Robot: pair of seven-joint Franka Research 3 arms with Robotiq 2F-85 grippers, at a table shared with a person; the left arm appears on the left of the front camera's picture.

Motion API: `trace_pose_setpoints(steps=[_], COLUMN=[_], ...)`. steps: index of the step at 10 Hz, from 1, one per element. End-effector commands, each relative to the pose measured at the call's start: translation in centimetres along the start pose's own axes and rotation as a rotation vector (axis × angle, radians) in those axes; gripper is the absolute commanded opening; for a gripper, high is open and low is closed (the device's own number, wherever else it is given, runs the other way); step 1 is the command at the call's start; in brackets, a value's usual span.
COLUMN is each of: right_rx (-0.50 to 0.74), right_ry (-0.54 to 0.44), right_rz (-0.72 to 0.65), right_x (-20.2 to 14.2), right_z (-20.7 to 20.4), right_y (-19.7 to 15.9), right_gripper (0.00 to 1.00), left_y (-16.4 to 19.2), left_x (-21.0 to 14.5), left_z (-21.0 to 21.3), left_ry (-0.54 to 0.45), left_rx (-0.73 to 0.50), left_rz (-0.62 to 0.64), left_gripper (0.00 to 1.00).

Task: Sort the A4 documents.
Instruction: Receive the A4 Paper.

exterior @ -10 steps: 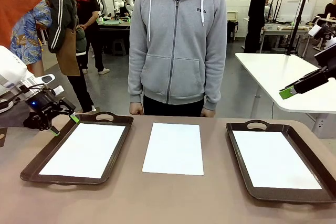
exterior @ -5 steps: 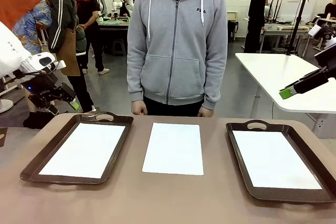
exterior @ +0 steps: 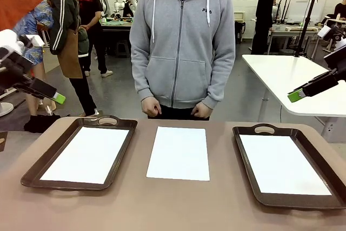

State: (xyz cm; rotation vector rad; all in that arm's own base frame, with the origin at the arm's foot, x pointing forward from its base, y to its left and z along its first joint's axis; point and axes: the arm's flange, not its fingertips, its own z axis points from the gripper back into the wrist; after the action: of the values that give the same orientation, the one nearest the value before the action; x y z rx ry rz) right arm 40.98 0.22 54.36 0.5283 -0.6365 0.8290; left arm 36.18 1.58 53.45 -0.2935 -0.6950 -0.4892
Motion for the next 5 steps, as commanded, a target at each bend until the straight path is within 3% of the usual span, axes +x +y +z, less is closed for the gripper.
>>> trace_pose_setpoints(steps=[1, 5], right_rx=[0.007, 0.007], right_ry=[-0.004, -0.004], right_rz=[0.002, 0.002], right_x=[0.07, 0.07], right_z=[-0.14, -0.14], right_y=[0.02, 0.02], right_gripper=[1.0, 1.0], left_y=[-0.35, 0.53], left_x=[-1.46, -0.7], left_z=[0.37, -0.54], left_ry=[-0.038, 0.011], left_rx=[-0.063, -0.111], left_rz=[-0.042, -0.025], left_gripper=[1.0, 1.0])
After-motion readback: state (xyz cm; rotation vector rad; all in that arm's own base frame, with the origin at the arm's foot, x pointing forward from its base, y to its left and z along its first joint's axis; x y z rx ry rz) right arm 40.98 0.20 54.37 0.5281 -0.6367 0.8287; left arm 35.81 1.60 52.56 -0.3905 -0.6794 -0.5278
